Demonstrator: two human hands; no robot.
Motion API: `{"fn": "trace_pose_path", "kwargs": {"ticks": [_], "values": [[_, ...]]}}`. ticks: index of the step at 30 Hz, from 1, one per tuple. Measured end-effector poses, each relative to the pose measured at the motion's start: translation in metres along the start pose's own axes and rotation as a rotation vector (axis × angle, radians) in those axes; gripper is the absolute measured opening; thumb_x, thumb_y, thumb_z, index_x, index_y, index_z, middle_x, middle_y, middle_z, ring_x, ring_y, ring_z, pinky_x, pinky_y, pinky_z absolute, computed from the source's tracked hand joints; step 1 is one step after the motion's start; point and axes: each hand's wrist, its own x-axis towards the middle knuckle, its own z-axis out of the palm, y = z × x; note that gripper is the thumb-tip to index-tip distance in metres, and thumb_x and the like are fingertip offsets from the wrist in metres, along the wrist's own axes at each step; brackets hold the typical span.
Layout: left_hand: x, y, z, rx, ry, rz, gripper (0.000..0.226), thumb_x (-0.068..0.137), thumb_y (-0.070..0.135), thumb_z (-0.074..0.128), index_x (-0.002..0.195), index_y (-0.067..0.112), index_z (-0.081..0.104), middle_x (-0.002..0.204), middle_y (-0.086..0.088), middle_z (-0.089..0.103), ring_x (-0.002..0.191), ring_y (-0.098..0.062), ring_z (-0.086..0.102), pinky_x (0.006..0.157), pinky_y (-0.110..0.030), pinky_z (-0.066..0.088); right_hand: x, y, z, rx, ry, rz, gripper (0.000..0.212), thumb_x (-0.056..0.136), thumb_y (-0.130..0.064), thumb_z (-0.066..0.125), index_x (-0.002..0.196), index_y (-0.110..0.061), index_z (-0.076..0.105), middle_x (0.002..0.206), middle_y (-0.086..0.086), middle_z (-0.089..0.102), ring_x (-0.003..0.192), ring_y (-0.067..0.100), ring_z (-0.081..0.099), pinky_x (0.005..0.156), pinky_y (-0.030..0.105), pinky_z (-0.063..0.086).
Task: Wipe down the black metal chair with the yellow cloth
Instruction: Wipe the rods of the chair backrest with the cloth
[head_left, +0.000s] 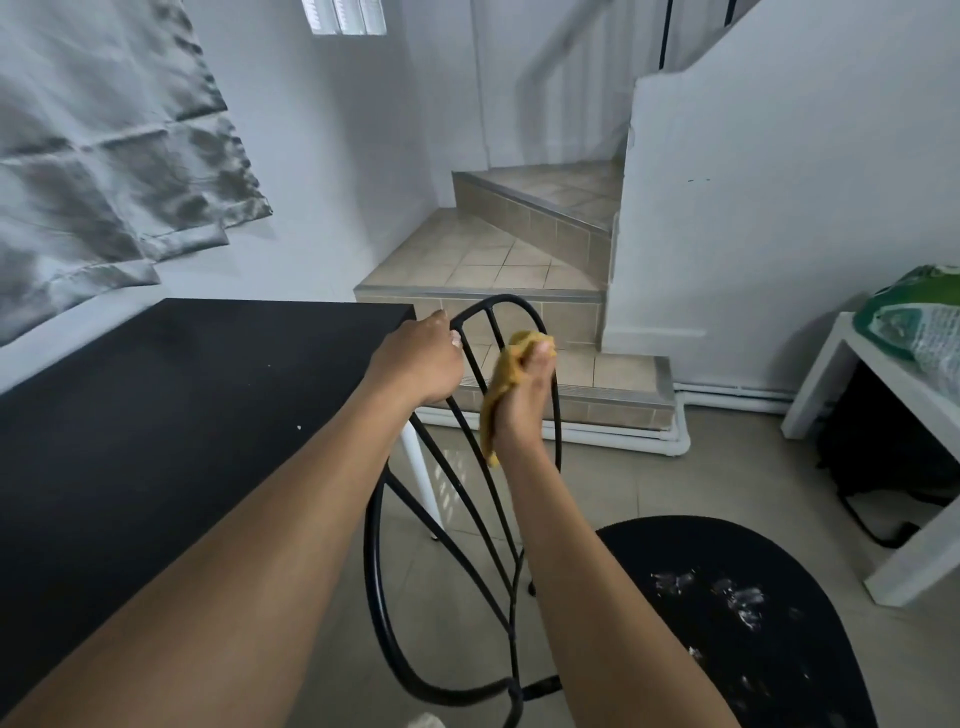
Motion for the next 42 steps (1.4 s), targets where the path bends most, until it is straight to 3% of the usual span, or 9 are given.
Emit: {"fn": "trace_pose_path", "kwargs": {"ticks": [2,8,13,17,24,29,33,39,42], "values": [[0.0,0.001,-0.001,-0.006,0.014,-0.012,0.04,0.101,0.036,0.027,0.124,0.014,0.052,0.123,-0.017,0.059,0.11,-0.037,0.055,0.089,-0.041,0.044,-0.007,0.001,0.018,-0.207,-0.044,-0.195,0.047,0.103,-0.046,0.022,0.127,-0.011,0.042,0.12,0.007,0.043,0.114,0.021,0.044,0.1,0.037,0.036],[-0.004,0.01,-0.008,0.006,0.0,0.047,0.037,0.102,0.021,0.021,0.114,0.009,0.054,0.124,-0.018,0.058,0.113,-0.038,0.054,0.089,-0.042,0.042,-0.018,0.016,0.018,-0.415,-0.18,-0.476,0.043,0.096,-0.04,0.023,0.111,-0.011,0.051,0.119,0.007,0.044,0.112,0.021,0.04,0.098,0.037,0.036],[-0.008,0.009,-0.01,-0.015,0.024,-0.005,0.037,0.101,0.024,0.026,0.109,0.008,0.059,0.118,-0.016,0.061,0.109,-0.035,0.056,0.084,-0.038,0.04,-0.008,0.016,0.004,-0.374,-0.418,-0.389,0.02,0.094,-0.025,0.039,0.105,-0.013,0.051,0.102,0.009,0.057,0.094,0.023,0.055,0.084,0.045,0.048],[-0.015,0.012,-0.013,0.012,0.039,0.013,0.034,0.1,0.023,0.034,0.11,0.005,0.061,0.113,-0.015,0.061,0.1,-0.031,0.056,0.082,-0.039,0.044,0.005,0.016,-0.007,-0.571,-0.438,-0.404,0.012,0.099,-0.022,0.045,0.104,-0.014,0.053,0.087,0.008,0.066,0.082,0.024,0.064,0.075,0.052,0.053],[-0.045,-0.001,-0.007,0.035,0.045,-0.068,0.038,0.1,0.022,0.037,0.136,0.012,0.041,0.124,-0.014,0.052,0.108,-0.031,0.055,0.075,-0.033,0.039,0.004,0.012,-0.004,-0.776,-0.42,-0.405,0.035,0.099,-0.051,0.032,0.105,-0.02,0.048,0.079,0.006,0.066,0.069,0.019,0.065,0.068,0.045,0.057],[-0.088,-0.006,-0.004,0.095,0.116,-0.066,0.032,0.099,0.017,0.043,0.129,0.011,0.038,0.108,-0.01,0.057,0.086,-0.024,0.056,0.061,-0.03,0.039,0.003,0.03,-0.019,-0.774,-0.411,-0.392,0.053,0.091,-0.062,0.028,0.105,-0.016,0.049,0.078,0.008,0.066,0.065,0.021,0.065,0.061,0.046,0.057],[-0.103,0.0,-0.005,0.142,0.177,-0.097,0.022,0.1,0.017,0.041,0.121,0.01,0.041,0.087,-0.007,0.056,0.061,-0.014,0.044,0.043,-0.021,0.023,0.002,0.05,-0.038,-0.714,-0.433,-0.291,0.057,0.088,-0.063,0.033,0.11,-0.014,0.051,0.083,0.009,0.067,0.07,0.02,0.068,0.064,0.04,0.059],[-0.102,0.002,-0.003,0.194,0.209,-0.116,0.025,0.095,0.007,0.044,0.12,0.005,0.042,0.089,-0.014,0.056,0.06,-0.02,0.039,0.051,-0.03,0.031,-0.005,0.089,-0.076,-0.723,-0.457,-0.212,0.03,0.097,-0.044,0.042,0.097,-0.017,0.054,0.077,0.004,0.065,0.064,0.01,0.064,0.059,0.024,0.054],[-0.098,-0.002,0.0,0.19,0.23,-0.114,0.025,0.094,0.006,0.043,0.119,0.005,0.043,0.081,-0.009,0.047,0.071,-0.027,0.042,0.059,-0.037,0.034,-0.01,0.124,-0.109,-0.712,-0.456,-0.029,0.022,0.096,-0.04,0.047,0.1,-0.021,0.056,0.086,0.003,0.066,0.077,0.013,0.066,0.074,0.034,0.057]]}}
